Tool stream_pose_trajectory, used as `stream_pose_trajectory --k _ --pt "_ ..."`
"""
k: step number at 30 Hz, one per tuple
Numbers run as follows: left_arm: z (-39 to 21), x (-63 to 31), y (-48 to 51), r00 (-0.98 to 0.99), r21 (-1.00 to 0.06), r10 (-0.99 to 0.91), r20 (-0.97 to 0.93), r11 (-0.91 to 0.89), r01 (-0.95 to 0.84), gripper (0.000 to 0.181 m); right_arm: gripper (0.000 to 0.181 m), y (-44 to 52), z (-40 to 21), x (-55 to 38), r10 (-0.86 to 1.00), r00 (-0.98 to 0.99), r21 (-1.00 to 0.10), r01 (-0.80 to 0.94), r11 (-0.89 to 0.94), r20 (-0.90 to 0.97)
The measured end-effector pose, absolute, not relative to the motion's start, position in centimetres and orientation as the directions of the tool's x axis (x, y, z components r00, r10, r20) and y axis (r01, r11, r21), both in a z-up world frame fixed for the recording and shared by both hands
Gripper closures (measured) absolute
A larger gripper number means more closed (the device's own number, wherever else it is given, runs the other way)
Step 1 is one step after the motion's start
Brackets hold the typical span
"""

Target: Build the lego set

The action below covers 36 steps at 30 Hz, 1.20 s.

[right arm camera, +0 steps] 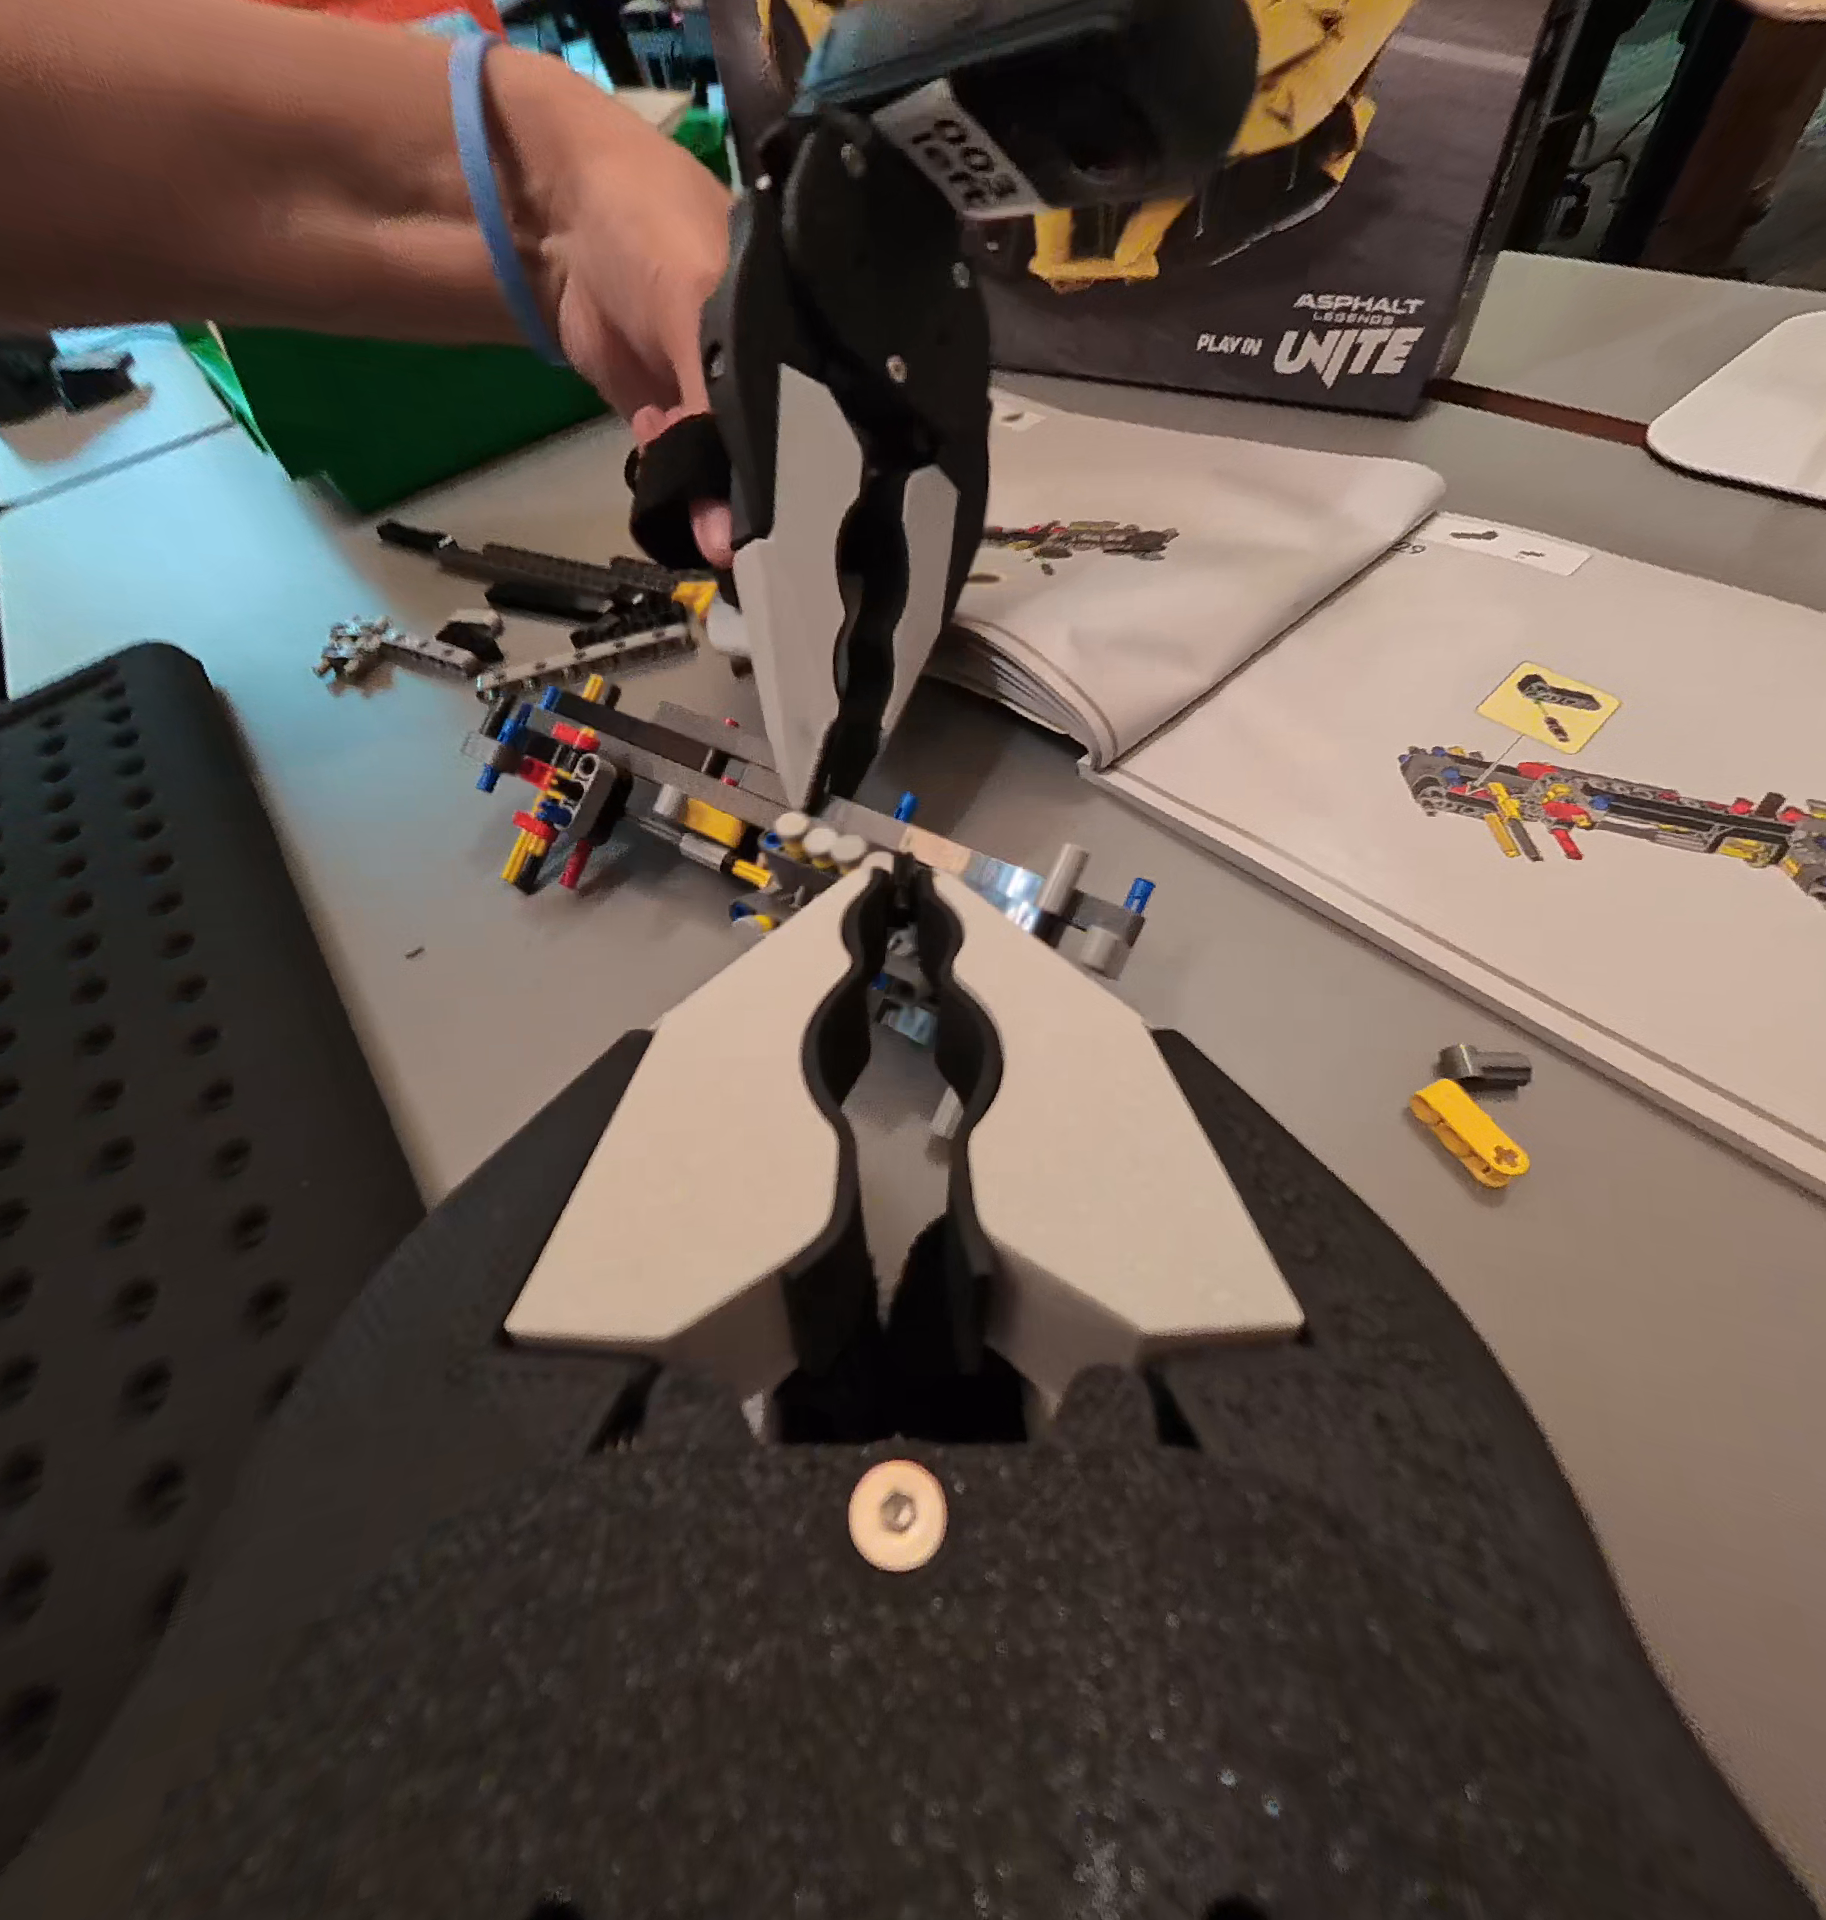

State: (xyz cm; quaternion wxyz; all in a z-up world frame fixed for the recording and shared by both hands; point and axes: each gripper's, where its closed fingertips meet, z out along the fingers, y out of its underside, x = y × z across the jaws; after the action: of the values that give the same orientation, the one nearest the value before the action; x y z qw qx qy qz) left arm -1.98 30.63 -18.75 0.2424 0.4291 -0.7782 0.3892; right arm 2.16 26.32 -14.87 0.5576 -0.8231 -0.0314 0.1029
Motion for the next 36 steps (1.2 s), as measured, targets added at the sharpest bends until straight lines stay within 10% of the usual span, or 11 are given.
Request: stream_pose_trajectory --k 21,36 --pt "-16.2 -2.9 30.3 -0.762 -0.139 -0.463 -0.453 0.881 -0.452 0.175 0.177 25.5 -12.6 4.5 0.090 0.979 -0.954 -0.157 -0.255 -0.185" --pt "-16.8 -3.6 29.7 -0.538 -0.119 -0.352 -0.766 0.900 -0.420 0.175 0.177 25.6 -13.0 4.0 0.112 0.978 -0.951 -0.138 -0.278 -0.174"
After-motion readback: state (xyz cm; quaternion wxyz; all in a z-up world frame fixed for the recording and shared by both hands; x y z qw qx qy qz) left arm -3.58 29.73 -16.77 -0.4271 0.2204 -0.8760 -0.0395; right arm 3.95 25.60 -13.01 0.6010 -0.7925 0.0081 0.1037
